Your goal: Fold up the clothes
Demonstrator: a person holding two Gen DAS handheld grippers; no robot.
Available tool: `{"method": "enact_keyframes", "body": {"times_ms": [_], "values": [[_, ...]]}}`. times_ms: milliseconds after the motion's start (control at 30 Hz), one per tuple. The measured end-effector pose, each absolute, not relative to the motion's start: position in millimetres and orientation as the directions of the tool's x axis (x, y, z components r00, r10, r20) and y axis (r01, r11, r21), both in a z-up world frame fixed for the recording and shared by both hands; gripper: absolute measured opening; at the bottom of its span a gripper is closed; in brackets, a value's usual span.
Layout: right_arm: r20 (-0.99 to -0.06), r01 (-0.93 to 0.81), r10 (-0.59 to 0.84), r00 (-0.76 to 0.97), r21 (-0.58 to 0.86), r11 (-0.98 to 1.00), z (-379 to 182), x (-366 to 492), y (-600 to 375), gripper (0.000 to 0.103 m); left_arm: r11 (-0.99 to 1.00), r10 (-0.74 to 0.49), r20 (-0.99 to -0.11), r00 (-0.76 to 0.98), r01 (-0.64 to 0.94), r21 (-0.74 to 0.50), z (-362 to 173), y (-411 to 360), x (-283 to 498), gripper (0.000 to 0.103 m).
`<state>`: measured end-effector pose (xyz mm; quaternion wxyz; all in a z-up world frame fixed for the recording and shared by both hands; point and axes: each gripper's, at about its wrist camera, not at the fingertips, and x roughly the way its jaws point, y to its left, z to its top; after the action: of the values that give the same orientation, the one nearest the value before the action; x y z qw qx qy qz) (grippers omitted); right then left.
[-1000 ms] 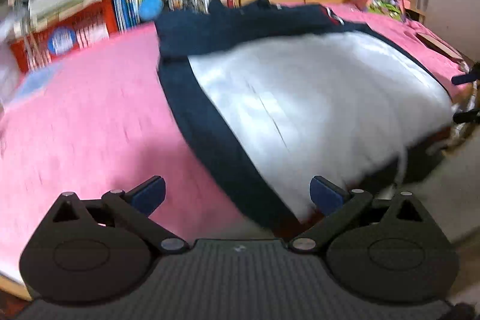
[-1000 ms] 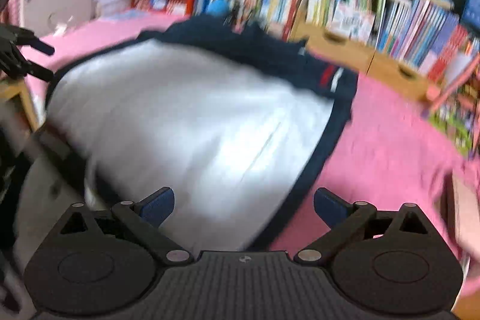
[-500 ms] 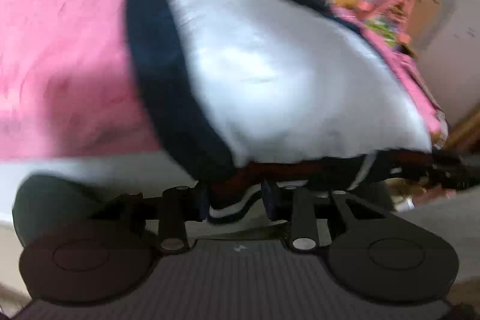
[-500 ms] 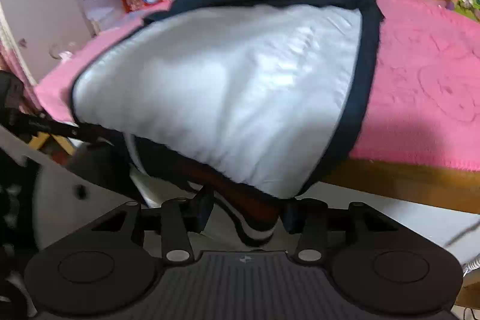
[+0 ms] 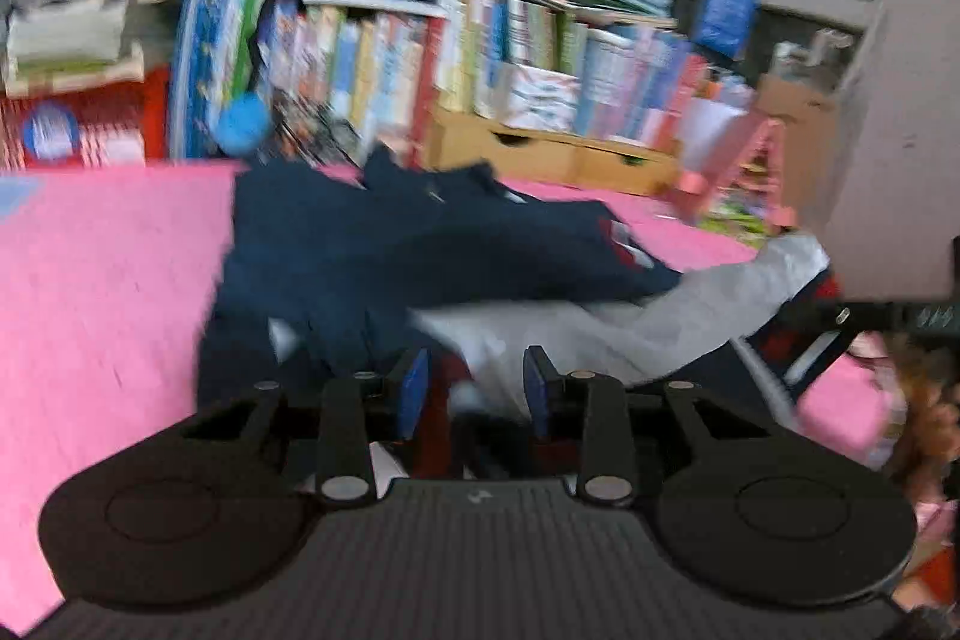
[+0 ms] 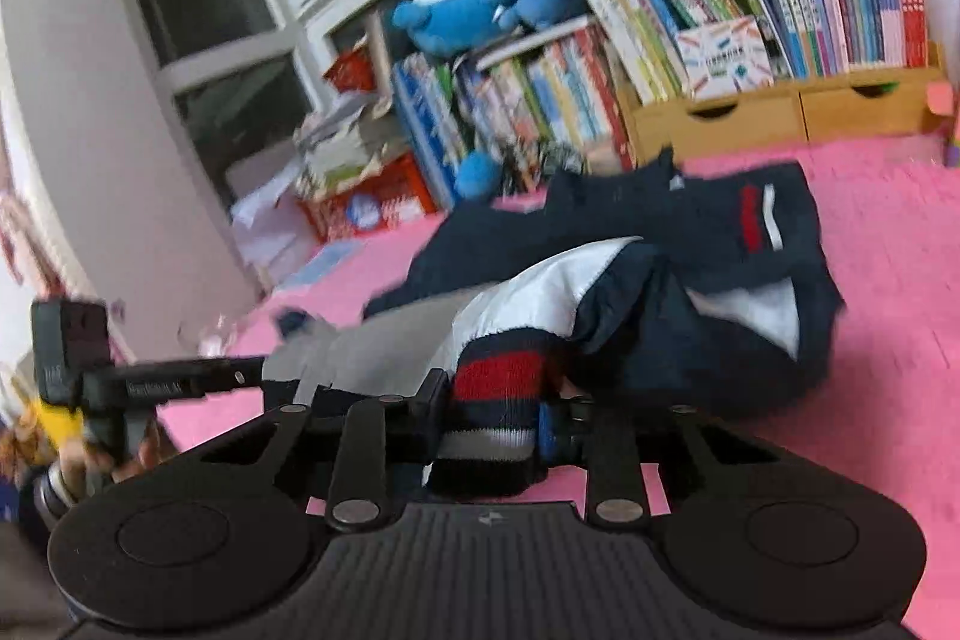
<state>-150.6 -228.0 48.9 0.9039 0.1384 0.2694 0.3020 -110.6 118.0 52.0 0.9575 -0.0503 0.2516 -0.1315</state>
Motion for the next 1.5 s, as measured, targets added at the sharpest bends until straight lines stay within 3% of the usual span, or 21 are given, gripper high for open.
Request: {"method": "enact_keyframes", "body": {"times_ms": [133,300,467,600,833,967,1100,1233,1367,1500], "values": [[-0.391,-0.415,0.566,0.726,0.407,0.814,47.9,-86.0,-218.3,0.032,0.989,-0.140,-0.496,0.857,0.146,-0.026,39.4,104.5,-72.0,0.037],[-0.478,-0.325,0.494,0.726,0.395,0.859,13.9,-29.3,-203.8,0.036,0.992,-0.036,-0.565,0.824,0.097,0.077,5.7,100.8,-50.5,0.042],[-0.541,-0.320,0.442,0.715,0.310,0.896,-11.0,-15.4,-185.9,0.045,0.986,0.028,-0.578,0.816,0.074,0.152,-11.1,94.3,-40.8,0.056],[-0.523,-0.367,0.420,0.741,0.207,0.907,-0.9,-33.6,-182.8,0.074,0.990,0.028,-0.584,0.811,0.059,0.130,-14.5,96.6,-37.1,0.060],[-0.421,-0.555,0.452,0.786,-0.160,0.816,34.2,-101.2,-174.8,0.102,0.992,0.021,-0.577,0.816,0.055,0.113,-15.2,98.1,-37.2,0.063],[-0.443,-0.673,0.533,0.721,-0.264,0.691,36.4,-124.4,-147.7,0.102,0.993,0.022,-0.578,0.816,0.051,0.109,-15.5,97.9,-36.3,0.064],[-0.467,-0.686,0.509,0.723,-0.401,0.607,19.2,-123.9,-102.3,0.102,0.992,0.044,-0.569,0.821,0.033,0.125,-12.9,100.1,-39.4,0.066],[-0.478,-0.685,0.499,0.723,-0.404,0.606,16.3,-89.8,-67.1,0.102,0.983,0.128,-0.499,0.857,-0.044,0.178,9.3,117.5,-63.7,0.064],[-0.428,-0.586,0.438,0.791,-0.323,0.743,34.9,-25.8,-45.6,0.103,0.994,0.081,-0.449,0.890,-0.039,0.101,36.5,147.2,-99.1,0.073],[-0.527,-0.461,0.343,0.778,-0.107,0.881,31.3,42.6,-46.0,0.101,0.992,-0.018,-0.405,0.914,0.069,0.110,41.5,145.1,-128.1,0.079]]}}
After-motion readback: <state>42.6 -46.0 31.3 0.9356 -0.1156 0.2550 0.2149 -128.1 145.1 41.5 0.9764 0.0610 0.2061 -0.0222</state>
